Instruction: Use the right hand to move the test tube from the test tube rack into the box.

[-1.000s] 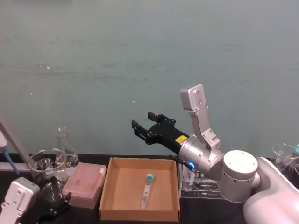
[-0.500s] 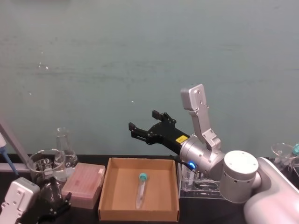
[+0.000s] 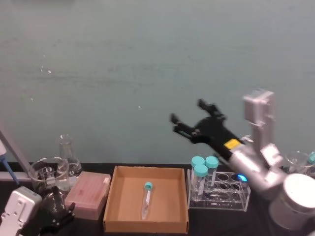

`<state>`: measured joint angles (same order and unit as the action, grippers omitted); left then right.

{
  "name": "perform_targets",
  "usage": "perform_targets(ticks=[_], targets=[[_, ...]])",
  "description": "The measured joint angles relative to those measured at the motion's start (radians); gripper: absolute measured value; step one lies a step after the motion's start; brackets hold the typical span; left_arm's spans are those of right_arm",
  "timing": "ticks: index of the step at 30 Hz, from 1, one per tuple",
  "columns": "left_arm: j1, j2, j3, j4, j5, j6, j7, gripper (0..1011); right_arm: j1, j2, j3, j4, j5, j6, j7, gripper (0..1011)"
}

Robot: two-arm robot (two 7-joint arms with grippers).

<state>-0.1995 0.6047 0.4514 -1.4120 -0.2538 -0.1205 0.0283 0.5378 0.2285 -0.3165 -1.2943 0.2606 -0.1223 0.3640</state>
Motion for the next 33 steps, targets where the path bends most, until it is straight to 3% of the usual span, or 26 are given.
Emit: perform_targets(ticks=[1, 7, 9, 16, 20, 26, 33], targets=[[0.000, 0.000, 0.000, 0.000, 0.000, 0.000, 0.000, 1000, 0.000, 0.000, 0.000, 0.000, 0.000, 0.000, 0.000, 1003], [0.000, 0.000, 0.000, 0.000, 0.000, 0.000, 0.000, 1000, -0.130, 0.066, 0.078, -0.109, -0.042, -0.033, -0.087, 1003], [0.000, 0.000, 0.000, 0.000, 0.000, 0.000, 0.000, 1000, -0.194, 0.086, 0.119, -0.142, -0.072, -0.045, -0.144, 1003], [0.000, 0.000, 0.000, 0.000, 0.000, 0.000, 0.000, 1000, -0.332, 0.110, 0.203, -0.189, -0.154, -0.045, -0.272, 1003], [0.000, 0.000, 0.000, 0.000, 0.000, 0.000, 0.000, 1000, -0.363, 0.110, 0.229, -0.193, -0.172, -0.014, -0.303, 1003], [0.000, 0.000, 0.000, 0.000, 0.000, 0.000, 0.000, 1000, -0.383, 0.090, 0.263, -0.186, -0.165, 0.121, -0.316, 1003], [0.000, 0.000, 0.000, 0.000, 0.000, 0.000, 0.000, 1000, -0.382, 0.092, 0.260, -0.186, -0.166, 0.107, -0.316, 1003]])
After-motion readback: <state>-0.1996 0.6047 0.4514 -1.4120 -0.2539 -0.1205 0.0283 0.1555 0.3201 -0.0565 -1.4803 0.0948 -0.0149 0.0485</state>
